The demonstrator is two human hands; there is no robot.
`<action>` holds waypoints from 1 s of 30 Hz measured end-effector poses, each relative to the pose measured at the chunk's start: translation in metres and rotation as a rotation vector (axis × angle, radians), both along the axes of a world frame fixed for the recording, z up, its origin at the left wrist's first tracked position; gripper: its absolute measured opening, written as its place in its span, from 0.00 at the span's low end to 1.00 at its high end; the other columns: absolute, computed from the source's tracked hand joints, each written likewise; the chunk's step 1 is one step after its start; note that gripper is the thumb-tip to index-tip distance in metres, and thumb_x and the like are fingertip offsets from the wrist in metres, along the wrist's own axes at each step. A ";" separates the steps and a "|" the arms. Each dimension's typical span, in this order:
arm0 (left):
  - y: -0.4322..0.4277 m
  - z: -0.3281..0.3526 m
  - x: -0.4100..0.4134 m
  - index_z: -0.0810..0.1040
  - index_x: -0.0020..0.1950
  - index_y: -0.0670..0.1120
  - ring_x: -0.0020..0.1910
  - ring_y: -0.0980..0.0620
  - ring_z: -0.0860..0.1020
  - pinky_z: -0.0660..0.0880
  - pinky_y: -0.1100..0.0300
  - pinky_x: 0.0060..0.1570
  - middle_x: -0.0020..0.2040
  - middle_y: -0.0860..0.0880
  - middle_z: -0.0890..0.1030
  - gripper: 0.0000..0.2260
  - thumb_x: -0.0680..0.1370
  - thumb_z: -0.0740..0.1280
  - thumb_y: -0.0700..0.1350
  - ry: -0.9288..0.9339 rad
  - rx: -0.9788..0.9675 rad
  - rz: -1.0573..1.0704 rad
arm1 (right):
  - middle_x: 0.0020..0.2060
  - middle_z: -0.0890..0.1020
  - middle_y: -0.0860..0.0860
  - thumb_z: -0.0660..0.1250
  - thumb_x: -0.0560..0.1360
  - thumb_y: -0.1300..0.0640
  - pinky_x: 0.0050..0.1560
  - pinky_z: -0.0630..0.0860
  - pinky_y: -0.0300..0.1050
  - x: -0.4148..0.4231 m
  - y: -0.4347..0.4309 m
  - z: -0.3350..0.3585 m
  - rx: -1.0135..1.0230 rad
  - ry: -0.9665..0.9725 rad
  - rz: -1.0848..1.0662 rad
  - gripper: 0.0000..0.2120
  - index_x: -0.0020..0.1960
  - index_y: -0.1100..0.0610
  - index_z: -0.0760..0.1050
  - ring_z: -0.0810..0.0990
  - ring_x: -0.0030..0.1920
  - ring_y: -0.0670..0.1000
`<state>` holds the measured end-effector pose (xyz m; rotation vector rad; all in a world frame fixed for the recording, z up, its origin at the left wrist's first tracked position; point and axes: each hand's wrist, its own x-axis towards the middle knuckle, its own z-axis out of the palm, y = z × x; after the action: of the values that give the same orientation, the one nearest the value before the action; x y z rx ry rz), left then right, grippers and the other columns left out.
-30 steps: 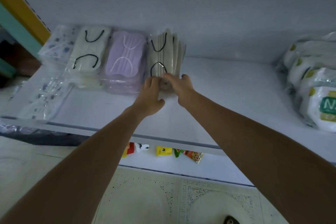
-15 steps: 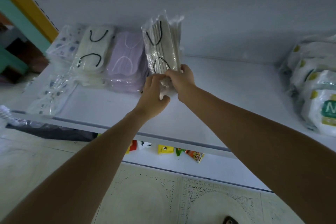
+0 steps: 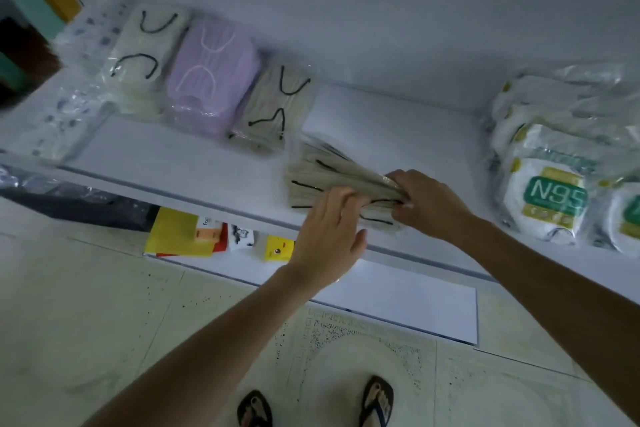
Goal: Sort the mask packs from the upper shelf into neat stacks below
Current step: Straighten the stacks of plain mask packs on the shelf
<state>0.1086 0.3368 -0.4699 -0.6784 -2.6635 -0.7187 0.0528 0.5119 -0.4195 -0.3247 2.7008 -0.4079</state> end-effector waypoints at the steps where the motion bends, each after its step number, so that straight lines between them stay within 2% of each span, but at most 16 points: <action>1: -0.003 0.003 -0.010 0.65 0.63 0.43 0.54 0.46 0.70 0.76 0.53 0.50 0.59 0.43 0.66 0.24 0.68 0.66 0.45 0.115 -0.061 0.037 | 0.55 0.73 0.53 0.65 0.72 0.57 0.48 0.69 0.46 -0.001 0.001 0.000 0.008 0.016 0.030 0.22 0.66 0.52 0.66 0.75 0.52 0.56; 3: -0.014 0.020 -0.035 0.61 0.71 0.43 0.63 0.41 0.68 0.71 0.45 0.59 0.67 0.40 0.64 0.39 0.63 0.73 0.50 0.159 -0.255 0.057 | 0.56 0.72 0.53 0.64 0.73 0.56 0.51 0.70 0.46 -0.003 0.003 0.000 0.017 0.032 0.076 0.23 0.68 0.52 0.65 0.74 0.54 0.56; 5: -0.030 0.038 -0.066 0.55 0.76 0.45 0.72 0.36 0.61 0.61 0.38 0.66 0.74 0.38 0.59 0.51 0.60 0.77 0.57 0.011 -0.539 0.048 | 0.58 0.71 0.53 0.65 0.73 0.56 0.52 0.71 0.47 -0.005 0.008 0.000 -0.006 0.043 0.098 0.25 0.69 0.52 0.65 0.75 0.55 0.56; 7: -0.041 0.047 -0.087 0.50 0.77 0.49 0.74 0.42 0.55 0.55 0.41 0.70 0.76 0.43 0.54 0.49 0.66 0.74 0.60 -0.304 -0.703 -0.012 | 0.58 0.70 0.53 0.66 0.73 0.56 0.54 0.73 0.48 -0.004 0.014 -0.005 -0.035 0.033 0.109 0.26 0.69 0.51 0.65 0.75 0.54 0.55; 9: -0.047 0.048 -0.103 0.59 0.74 0.52 0.70 0.46 0.64 0.63 0.50 0.66 0.72 0.48 0.65 0.39 0.68 0.73 0.58 -0.436 -0.727 -0.093 | 0.57 0.72 0.51 0.68 0.72 0.57 0.56 0.71 0.47 -0.003 0.020 -0.007 -0.117 0.034 0.077 0.26 0.69 0.50 0.67 0.74 0.56 0.52; 11: -0.052 0.049 -0.112 0.64 0.70 0.53 0.64 0.48 0.71 0.70 0.55 0.58 0.67 0.51 0.71 0.34 0.68 0.74 0.56 -0.466 -0.642 -0.130 | 0.57 0.75 0.48 0.70 0.72 0.57 0.56 0.69 0.40 -0.001 0.026 -0.012 -0.228 0.034 -0.012 0.24 0.67 0.50 0.70 0.74 0.57 0.48; 14: -0.057 0.044 -0.120 0.65 0.70 0.52 0.62 0.49 0.73 0.72 0.55 0.55 0.67 0.51 0.73 0.33 0.68 0.75 0.52 -0.485 -0.553 -0.143 | 0.53 0.77 0.43 0.74 0.69 0.56 0.53 0.67 0.33 0.006 0.033 -0.018 -0.443 0.065 -0.231 0.25 0.64 0.51 0.72 0.76 0.56 0.45; 16: -0.061 0.041 -0.123 0.67 0.69 0.52 0.60 0.48 0.74 0.72 0.55 0.53 0.64 0.49 0.75 0.31 0.69 0.75 0.51 -0.440 -0.503 -0.153 | 0.54 0.77 0.44 0.75 0.68 0.55 0.53 0.65 0.31 0.013 0.032 -0.026 -0.544 0.093 -0.374 0.28 0.65 0.52 0.71 0.75 0.55 0.44; 19: -0.066 0.031 -0.120 0.68 0.68 0.49 0.58 0.48 0.75 0.71 0.57 0.49 0.62 0.47 0.76 0.30 0.69 0.75 0.49 -0.334 -0.370 -0.153 | 0.56 0.75 0.45 0.76 0.66 0.52 0.56 0.68 0.37 0.018 0.028 -0.044 -0.655 0.021 -0.539 0.32 0.67 0.52 0.68 0.73 0.56 0.45; 21: -0.069 0.026 -0.114 0.68 0.68 0.47 0.57 0.48 0.76 0.71 0.57 0.48 0.60 0.47 0.76 0.31 0.69 0.75 0.47 -0.275 -0.259 -0.134 | 0.58 0.77 0.49 0.79 0.63 0.48 0.60 0.73 0.49 0.019 0.028 -0.057 -0.722 -0.034 -0.537 0.35 0.65 0.55 0.70 0.76 0.58 0.49; 22: -0.071 0.023 -0.112 0.68 0.68 0.46 0.56 0.48 0.76 0.73 0.56 0.49 0.59 0.47 0.76 0.31 0.68 0.76 0.47 -0.256 -0.206 -0.120 | 0.57 0.78 0.51 0.79 0.63 0.50 0.60 0.74 0.51 0.018 0.028 -0.063 -0.732 -0.031 -0.530 0.34 0.64 0.57 0.70 0.77 0.57 0.51; 24: -0.074 0.018 -0.107 0.68 0.68 0.45 0.55 0.49 0.76 0.74 0.55 0.51 0.58 0.46 0.77 0.33 0.67 0.77 0.47 -0.252 -0.094 -0.076 | 0.55 0.79 0.51 0.77 0.66 0.58 0.58 0.73 0.44 0.021 0.026 -0.064 -0.745 -0.008 -0.587 0.26 0.60 0.59 0.71 0.77 0.56 0.50; 26: -0.079 0.014 -0.103 0.67 0.69 0.44 0.53 0.53 0.76 0.72 0.65 0.54 0.55 0.47 0.78 0.37 0.64 0.79 0.46 -0.299 0.091 -0.026 | 0.55 0.79 0.53 0.74 0.68 0.58 0.56 0.71 0.44 0.020 0.027 -0.066 -0.745 0.030 -0.666 0.22 0.60 0.58 0.73 0.76 0.56 0.52; 28: -0.086 0.010 -0.098 0.64 0.70 0.46 0.52 0.61 0.75 0.66 0.77 0.54 0.53 0.52 0.77 0.40 0.62 0.80 0.43 -0.380 0.286 0.030 | 0.54 0.80 0.55 0.74 0.69 0.56 0.57 0.72 0.49 0.019 0.026 -0.065 -0.744 0.036 -0.682 0.20 0.58 0.58 0.74 0.77 0.56 0.54; 30: -0.089 0.007 -0.093 0.64 0.67 0.51 0.56 0.66 0.73 0.62 0.81 0.55 0.54 0.59 0.75 0.38 0.63 0.79 0.40 -0.481 0.393 0.059 | 0.52 0.81 0.58 0.74 0.69 0.56 0.57 0.73 0.54 0.019 0.027 -0.065 -0.749 0.022 -0.685 0.17 0.54 0.59 0.75 0.78 0.54 0.58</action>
<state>0.0161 0.2478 -0.4629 -0.3502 -2.7946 -1.4959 0.0718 0.5389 -0.4844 0.4312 2.4956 -1.6098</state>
